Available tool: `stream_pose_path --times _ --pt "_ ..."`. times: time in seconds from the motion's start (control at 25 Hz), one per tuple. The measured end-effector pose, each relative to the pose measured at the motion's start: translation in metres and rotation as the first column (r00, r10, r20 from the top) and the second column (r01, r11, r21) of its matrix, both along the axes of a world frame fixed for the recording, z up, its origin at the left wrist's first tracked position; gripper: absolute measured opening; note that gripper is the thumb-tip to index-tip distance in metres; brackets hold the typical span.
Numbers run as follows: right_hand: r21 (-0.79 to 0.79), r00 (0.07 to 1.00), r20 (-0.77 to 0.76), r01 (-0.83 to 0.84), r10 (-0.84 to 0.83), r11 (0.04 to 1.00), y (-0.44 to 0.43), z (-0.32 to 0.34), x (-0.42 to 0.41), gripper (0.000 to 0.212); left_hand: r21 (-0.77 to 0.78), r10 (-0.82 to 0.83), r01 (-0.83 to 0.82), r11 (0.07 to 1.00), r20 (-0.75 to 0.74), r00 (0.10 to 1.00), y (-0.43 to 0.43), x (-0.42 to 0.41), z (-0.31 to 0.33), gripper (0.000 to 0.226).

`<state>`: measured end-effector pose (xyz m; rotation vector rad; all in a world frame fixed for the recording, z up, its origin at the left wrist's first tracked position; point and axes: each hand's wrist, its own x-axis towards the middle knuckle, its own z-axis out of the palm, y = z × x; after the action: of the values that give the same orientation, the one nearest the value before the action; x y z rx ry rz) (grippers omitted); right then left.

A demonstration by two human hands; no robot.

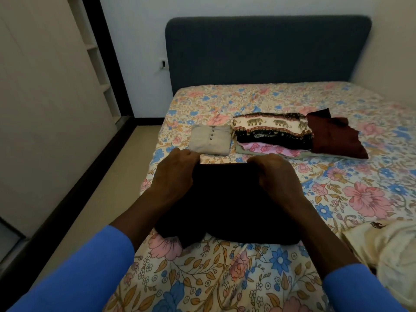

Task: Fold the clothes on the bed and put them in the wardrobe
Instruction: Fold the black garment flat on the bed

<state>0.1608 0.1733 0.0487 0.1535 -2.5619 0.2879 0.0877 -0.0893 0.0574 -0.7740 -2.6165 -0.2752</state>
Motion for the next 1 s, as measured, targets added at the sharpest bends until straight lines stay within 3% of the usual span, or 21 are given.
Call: stream_pose_path --times 0.12,0.2,0.36,0.44,0.48,0.52,0.56,0.6,0.64,0.68,0.72,0.76,0.84,0.92,1.0 --pt "0.102 0.989 -0.082 0.129 -0.121 0.986 0.016 0.023 0.014 0.023 -0.118 0.179 -0.175 0.977 0.025 0.983 -0.024 -0.002 0.014 0.012" --pt "0.075 0.968 -0.121 0.232 -0.222 0.97 0.022 0.046 0.018 0.021 -0.108 0.263 -0.256 0.961 0.06 0.963 -0.038 0.001 0.031 0.012" --pt "0.03 0.891 -0.183 0.428 -0.416 0.903 0.018 0.106 0.026 0.018 -0.028 0.35 -0.351 0.936 -0.014 0.936 -0.059 0.019 0.087 0.018" --pt "-0.033 0.822 -0.265 0.514 -0.504 0.857 0.01 0.142 0.035 0.017 0.101 0.416 -0.41 0.906 -0.041 0.908 -0.074 0.032 0.123 0.018" --pt "-0.141 0.783 -0.304 0.527 -0.543 0.838 0.0 0.164 0.046 0.015 0.282 0.434 -0.414 0.865 -0.008 0.901 -0.083 0.041 0.144 0.019" --pt "-0.298 0.741 -0.322 0.511 -0.589 0.806 -0.008 0.181 0.052 0.013 0.531 0.412 -0.398 0.749 0.098 0.906 -0.088 0.048 0.164 0.021" --pt "-0.499 0.711 -0.295 0.456 -0.639 0.737 -0.017 0.198 0.056 0.012 0.776 0.303 -0.369 0.511 0.24 0.922 -0.09 0.057 0.184 0.023" --pt "-0.722 0.709 -0.215 0.347 -0.671 0.598 -0.027 0.214 0.06 0.013 0.914 0.114 -0.355 0.195 0.338 0.934 -0.088 0.068 0.202 0.025" --pt "-0.907 0.734 -0.155 0.161 -0.662 0.39 -0.036 0.225 0.059 0.012 0.938 -0.047 -0.332 -0.101 0.329 0.943 -0.082 0.084 0.216 0.029" --pt "-0.982 0.744 -0.168 -0.071 -0.647 0.174 -0.046 0.235 0.061 0.01 0.909 -0.126 -0.287 -0.303 0.26 0.957 -0.076 0.099 0.229 0.033" --pt "-0.963 0.716 -0.226 -0.267 -0.66 0.039 -0.056 0.242 0.064 0.011 0.881 -0.131 -0.218 -0.421 0.179 0.975 -0.069 0.114 0.238 0.036" --pt "-0.921 0.655 -0.299 -0.389 -0.694 0.03 -0.065 0.249 0.071 0.013 0.858 -0.096 -0.134 -0.496 0.1 0.99 -0.063 0.126 0.247 0.039" --pt "-0.878 0.512 -0.438 -0.421 -0.739 0.229 -0.079 0.262 0.091 0.018 0.836 0.029 0.073 -0.544 -0.068 0.997 -0.064 0.142 0.266 0.046" --pt "-0.798 0.323 -0.586 -0.385 -0.743 0.463 -0.081 0.277 0.107 0.024 0.863 0.203 0.27 -0.428 -0.199 0.959 -0.074 0.139 0.284 0.047" --pt "-0.73 0.161 -0.673 -0.299 -0.722 0.614 -0.075 0.297 0.108 0.026 0.896 0.33 0.37 -0.246 -0.282 0.901 -0.082 0.127 0.301 0.044"
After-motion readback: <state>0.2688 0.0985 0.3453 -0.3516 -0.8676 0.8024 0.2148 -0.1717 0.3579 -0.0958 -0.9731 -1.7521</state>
